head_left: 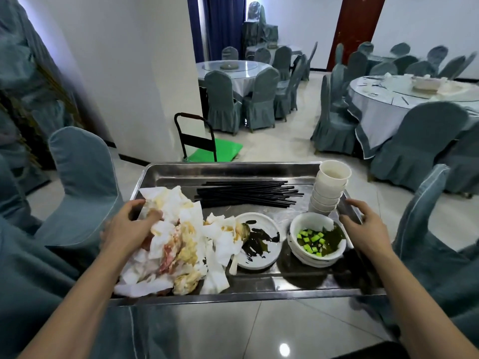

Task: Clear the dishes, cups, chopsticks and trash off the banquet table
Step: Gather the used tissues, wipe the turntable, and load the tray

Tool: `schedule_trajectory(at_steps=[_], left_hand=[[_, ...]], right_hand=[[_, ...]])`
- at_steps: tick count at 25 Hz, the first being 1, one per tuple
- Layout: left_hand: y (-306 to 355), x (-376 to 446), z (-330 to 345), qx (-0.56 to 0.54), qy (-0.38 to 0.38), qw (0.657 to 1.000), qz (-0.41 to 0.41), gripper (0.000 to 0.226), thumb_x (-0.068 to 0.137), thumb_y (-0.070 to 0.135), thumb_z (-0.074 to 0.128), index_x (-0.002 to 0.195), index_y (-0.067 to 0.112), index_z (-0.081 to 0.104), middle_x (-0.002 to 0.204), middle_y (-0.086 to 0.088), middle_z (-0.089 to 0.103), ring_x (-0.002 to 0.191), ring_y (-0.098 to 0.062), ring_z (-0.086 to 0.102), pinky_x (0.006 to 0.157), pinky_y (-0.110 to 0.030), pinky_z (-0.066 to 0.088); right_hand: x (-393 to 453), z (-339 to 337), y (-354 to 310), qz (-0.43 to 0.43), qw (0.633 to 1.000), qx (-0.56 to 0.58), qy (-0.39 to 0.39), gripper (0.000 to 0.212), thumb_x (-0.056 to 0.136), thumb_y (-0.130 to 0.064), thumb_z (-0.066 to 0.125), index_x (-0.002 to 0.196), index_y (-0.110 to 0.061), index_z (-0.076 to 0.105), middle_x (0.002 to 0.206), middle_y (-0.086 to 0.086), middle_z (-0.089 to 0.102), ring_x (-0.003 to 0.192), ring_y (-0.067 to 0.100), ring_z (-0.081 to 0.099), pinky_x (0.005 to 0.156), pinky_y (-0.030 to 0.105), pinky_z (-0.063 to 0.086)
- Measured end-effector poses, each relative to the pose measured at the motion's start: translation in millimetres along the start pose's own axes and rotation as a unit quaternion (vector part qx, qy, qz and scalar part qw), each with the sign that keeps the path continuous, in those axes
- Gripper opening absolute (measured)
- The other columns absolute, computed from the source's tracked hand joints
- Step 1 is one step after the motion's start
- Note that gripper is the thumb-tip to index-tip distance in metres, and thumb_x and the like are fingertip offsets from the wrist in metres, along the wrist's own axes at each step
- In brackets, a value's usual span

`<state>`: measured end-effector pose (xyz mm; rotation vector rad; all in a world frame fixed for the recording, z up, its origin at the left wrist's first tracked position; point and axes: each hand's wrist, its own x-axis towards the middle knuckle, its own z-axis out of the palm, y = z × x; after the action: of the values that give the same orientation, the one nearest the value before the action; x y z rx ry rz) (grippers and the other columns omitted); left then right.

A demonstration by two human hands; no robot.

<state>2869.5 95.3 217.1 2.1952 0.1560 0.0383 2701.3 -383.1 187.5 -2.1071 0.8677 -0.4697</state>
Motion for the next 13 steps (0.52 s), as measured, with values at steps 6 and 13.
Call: schedule_trajectory(at_steps=[6,13], left_hand=[[38,68,56,0.019,-0.016,0.999,0.024,0.068,0.061,0.072,0.067,0.123,0.046,0.056,0.131,-0.004,0.062,0.118,-0.037,0.057,0.102,-0.059,0.045],[65,165,109,0.003,-0.047,0.998,0.042,0.063,0.054,0.075,0.065,0.113,0.056,0.053,0.128,-0.004,0.061,0.111,-0.036,0.061,0.096,-0.056,0.051]], right_hand=[[75,11,-3,0.025,1.000,-0.008,0.010,0.049,0.090,-0.035,0.068,0.135,-0.046,0.052,0.129,0.010,0.066,0.091,0.020,0.060,0.076,0.034,0.047],[152,42,-13,0.046,0.998,-0.020,0.024,0.049,0.092,-0.032,0.066,0.136,-0.044,0.051,0.133,0.012,0.064,0.094,0.023,0.062,0.075,0.035,0.053]])
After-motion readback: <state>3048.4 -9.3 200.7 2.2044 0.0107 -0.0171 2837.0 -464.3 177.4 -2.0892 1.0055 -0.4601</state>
